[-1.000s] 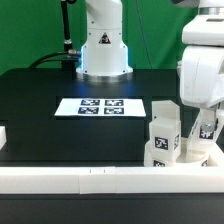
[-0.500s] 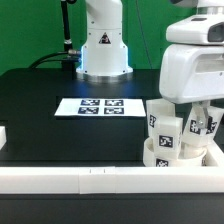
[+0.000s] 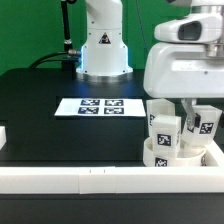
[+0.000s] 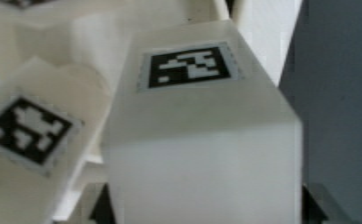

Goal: Assemble stool

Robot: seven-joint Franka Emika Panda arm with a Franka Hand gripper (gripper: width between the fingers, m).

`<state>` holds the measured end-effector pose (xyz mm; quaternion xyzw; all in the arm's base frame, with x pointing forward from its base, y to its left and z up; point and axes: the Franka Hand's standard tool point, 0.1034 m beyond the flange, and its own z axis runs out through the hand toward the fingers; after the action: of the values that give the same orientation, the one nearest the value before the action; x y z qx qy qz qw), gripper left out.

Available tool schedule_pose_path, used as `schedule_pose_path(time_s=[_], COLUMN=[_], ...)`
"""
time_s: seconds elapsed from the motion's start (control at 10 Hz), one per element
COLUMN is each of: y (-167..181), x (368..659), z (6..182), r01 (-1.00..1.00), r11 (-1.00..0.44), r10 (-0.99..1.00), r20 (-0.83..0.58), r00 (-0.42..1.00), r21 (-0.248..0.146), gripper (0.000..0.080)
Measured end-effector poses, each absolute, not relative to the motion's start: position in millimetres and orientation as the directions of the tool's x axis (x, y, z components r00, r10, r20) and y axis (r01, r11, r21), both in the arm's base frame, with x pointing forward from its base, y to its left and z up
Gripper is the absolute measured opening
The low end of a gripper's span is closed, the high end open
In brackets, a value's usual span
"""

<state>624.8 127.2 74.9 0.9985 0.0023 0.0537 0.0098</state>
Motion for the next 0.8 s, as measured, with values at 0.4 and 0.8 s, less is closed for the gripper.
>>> schedule_pose_path(time_s=[0.4,0.8], y=[105.6,101.6], x=[626.5,627.9], z=[74.0,75.4], r01=[-0.538,-0.666], r11=[-0.838,-0.742], r10=[-0.543,-0.671], r20=[0.04,0.068], r00=[0.839,0.739], r21=[-0.091,-0.076], gripper=[0.034,0.034])
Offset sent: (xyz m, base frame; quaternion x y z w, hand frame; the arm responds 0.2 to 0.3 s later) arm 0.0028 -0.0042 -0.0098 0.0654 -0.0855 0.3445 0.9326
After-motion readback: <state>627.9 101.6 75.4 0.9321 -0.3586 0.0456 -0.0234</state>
